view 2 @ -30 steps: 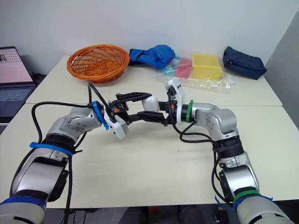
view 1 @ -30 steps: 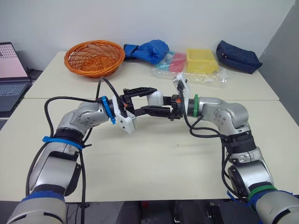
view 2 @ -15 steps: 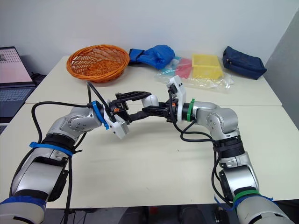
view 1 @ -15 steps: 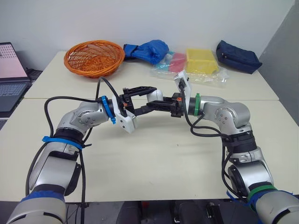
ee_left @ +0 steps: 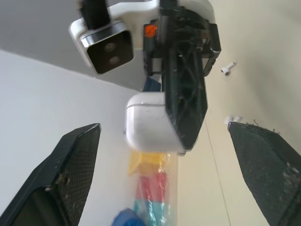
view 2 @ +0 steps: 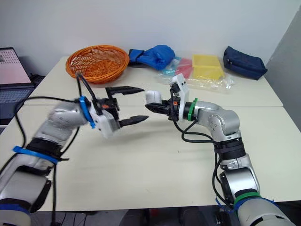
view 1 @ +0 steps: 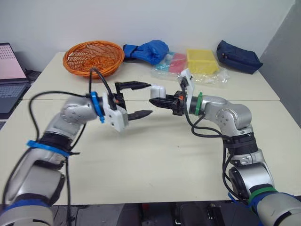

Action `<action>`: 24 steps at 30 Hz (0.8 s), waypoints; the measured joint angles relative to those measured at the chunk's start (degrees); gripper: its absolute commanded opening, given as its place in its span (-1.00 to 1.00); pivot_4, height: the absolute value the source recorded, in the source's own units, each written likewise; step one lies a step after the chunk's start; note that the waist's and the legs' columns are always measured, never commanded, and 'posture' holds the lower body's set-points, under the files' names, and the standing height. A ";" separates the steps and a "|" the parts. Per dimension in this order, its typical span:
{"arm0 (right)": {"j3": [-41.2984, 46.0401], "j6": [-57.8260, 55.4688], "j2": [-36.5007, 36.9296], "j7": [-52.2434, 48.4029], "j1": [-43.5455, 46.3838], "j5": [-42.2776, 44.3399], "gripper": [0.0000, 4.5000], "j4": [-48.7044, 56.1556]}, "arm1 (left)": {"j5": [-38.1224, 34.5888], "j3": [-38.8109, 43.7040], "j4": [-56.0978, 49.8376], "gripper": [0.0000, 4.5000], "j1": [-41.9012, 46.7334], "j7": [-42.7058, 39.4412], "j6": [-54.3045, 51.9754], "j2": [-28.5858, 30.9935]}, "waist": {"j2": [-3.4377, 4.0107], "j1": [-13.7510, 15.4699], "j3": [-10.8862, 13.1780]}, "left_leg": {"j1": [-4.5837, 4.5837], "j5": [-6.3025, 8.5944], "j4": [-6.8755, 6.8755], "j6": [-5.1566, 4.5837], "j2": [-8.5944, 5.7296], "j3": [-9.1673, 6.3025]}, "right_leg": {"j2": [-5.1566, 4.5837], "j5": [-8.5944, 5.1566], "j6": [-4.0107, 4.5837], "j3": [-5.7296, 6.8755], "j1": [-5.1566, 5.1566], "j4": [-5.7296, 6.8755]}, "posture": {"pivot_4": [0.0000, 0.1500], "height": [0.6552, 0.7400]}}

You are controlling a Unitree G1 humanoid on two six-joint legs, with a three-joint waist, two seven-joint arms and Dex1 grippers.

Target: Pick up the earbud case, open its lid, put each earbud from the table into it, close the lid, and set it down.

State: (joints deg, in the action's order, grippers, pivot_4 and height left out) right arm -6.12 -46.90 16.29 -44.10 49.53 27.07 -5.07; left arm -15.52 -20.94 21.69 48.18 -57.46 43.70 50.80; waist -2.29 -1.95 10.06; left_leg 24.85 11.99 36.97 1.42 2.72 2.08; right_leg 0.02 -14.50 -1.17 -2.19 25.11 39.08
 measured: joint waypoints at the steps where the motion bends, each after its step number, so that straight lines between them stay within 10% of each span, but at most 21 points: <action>1: -0.95 0.91 0.32 0.00 -0.20 -1.12 -0.63 0.03 | -1.47 0.03 -1.39 1.00 0.14 -2.45 -3.59 0.34 | 0.00 0.02 0.00 | -0.01 0.00 0.02 0.00 -0.01 0.00 | 0.00 0.00 0.00 0.00 -0.01 -0.01 | 1.00 1.00; 10: -13.44 14.10 4.46 -2.31 -0.82 -15.13 -0.63 0.05 | 0.32 -2.02 -4.38 1.00 12.52 -19.79 -47.08 -1.06 | 0.00 0.10 0.00 | -0.01 -0.01 0.08 -0.01 0.06 -0.10 | 0.27 -0.19 -0.25 -0.03 -0.01 -0.01 | 1.00 1.00; 19: -17.65 17.53 2.65 -3.12 -0.82 -21.30 -0.63 -0.08 | 10.33 -4.83 6.07 1.00 17.01 -25.34 -46.52 -9.22 | 0.00 0.07 0.00 | 0.00 -0.01 0.08 -0.02 0.11 -0.11 | 0.34 -0.08 0.06 -0.07 0.04 0.01 | 1.00 1.00; 24: -17.65 17.51 2.42 -3.22 -0.82 -21.85 -0.63 -0.08 | 11.76 -3.52 7.64 0.62 17.49 -25.93 -46.22 -11.17 | 0.00 0.14 0.00 | 0.01 -0.01 0.08 -0.01 0.11 -0.12 | 0.33 -0.07 0.08 -0.08 0.05 0.00 | 1.00 1.00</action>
State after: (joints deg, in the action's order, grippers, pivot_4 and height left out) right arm -23.76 -29.40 18.71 -47.32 48.70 5.22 -5.15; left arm -3.76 -24.45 29.33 65.66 -83.39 -2.52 39.63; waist -2.29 -1.81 10.06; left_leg 24.86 11.98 37.04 1.41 2.83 1.96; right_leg 0.35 -14.56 -1.09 -2.27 25.16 39.08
